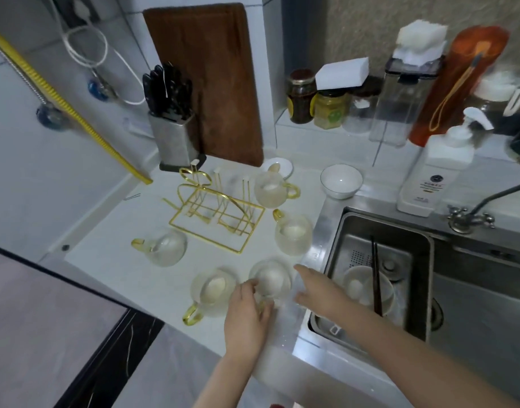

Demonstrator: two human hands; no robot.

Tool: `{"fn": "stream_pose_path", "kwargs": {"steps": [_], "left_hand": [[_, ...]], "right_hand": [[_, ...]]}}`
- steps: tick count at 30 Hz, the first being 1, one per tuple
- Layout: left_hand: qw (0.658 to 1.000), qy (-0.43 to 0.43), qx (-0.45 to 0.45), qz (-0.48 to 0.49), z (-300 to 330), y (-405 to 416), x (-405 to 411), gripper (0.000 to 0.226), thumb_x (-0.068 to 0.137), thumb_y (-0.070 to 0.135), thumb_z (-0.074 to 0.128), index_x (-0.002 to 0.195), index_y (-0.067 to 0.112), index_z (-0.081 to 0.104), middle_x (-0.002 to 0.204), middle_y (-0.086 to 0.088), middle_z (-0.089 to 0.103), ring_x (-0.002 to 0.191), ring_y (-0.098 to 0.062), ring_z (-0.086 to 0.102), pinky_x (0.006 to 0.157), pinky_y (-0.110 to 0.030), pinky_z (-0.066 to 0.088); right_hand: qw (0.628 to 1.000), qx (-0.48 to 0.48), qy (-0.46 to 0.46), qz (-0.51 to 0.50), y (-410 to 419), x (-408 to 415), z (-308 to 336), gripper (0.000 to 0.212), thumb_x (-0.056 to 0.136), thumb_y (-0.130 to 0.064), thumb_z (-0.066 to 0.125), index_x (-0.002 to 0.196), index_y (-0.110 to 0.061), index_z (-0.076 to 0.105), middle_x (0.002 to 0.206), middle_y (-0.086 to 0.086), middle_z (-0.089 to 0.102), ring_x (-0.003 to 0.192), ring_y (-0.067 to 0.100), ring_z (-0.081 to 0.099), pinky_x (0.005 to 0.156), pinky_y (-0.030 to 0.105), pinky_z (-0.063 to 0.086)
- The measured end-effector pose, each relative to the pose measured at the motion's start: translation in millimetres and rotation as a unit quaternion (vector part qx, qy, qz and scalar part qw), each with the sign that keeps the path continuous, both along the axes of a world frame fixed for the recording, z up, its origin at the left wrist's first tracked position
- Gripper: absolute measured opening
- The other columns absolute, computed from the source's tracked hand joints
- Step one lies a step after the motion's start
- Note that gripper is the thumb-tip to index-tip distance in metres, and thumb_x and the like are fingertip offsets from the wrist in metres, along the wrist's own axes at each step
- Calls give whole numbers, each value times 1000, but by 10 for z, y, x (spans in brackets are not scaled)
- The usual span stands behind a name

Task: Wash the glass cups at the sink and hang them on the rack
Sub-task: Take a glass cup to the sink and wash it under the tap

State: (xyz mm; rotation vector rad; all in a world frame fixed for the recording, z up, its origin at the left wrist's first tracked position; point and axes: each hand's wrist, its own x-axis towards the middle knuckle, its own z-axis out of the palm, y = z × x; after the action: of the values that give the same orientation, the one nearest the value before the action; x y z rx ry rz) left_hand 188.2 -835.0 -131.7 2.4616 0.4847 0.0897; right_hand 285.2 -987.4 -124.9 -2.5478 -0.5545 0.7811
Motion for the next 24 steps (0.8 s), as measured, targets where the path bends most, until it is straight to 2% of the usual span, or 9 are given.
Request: {"fn": "stream_pose_path", "kwargs": {"steps": [2,4,7,9,14,19,24], "left_hand": [[998,33,-39,40,-52,35,-44,46,87,39,62,126,22,43,113,7,52,99,-11,54,74,-27,48],[992,70,-79,63,-93,67,-52,39,87,40,62,117,24,45,97,10,57,85,-8,56,70,-27,46],[985,106,-122,61,-118,118,-11,19,87,40,60,86,22,54,73,7,59,72,-12,57,68,-32,46],[985,114,-127,31,-138,153,20,25,89,38,58,72,21,52,66,5,55,68,-16,54,67,-34,47],[984,107,-143,-24,-158,200,122,23,91,28,59,71,24,49,64,8,50,62,-9,48,67,-30,42],[981,90,-160,-62,-100,150,270,17,91,25,61,79,13,56,66,7,53,64,-10,49,68,-27,42],[974,85,-163,-129,11,-132,490,19,90,24,62,75,21,51,65,9,52,65,-11,49,68,-27,41]], "right_hand": [[999,24,24,-9,88,34,-29,78,87,-28,65,149,-19,18,146,8,37,131,24,42,106,37,38],[998,48,47,-18,158,62,-52,87,83,-26,70,150,-22,15,151,5,31,135,22,37,111,35,33],[995,74,69,-21,246,89,-98,95,79,-24,74,151,-26,11,156,-1,22,139,19,31,113,32,29],[992,94,80,-26,295,98,-112,97,79,-21,75,151,-26,11,156,-2,23,140,17,30,112,30,27],[986,132,90,-55,266,123,-161,94,78,-22,75,149,-29,15,151,-4,33,137,15,33,103,23,28],[975,175,82,-108,57,127,-99,93,79,-25,75,150,-33,16,154,-8,27,138,13,33,111,29,30],[966,195,32,-165,-314,111,15,91,78,-26,76,148,-33,19,147,-18,29,134,6,33,111,29,32]]}}
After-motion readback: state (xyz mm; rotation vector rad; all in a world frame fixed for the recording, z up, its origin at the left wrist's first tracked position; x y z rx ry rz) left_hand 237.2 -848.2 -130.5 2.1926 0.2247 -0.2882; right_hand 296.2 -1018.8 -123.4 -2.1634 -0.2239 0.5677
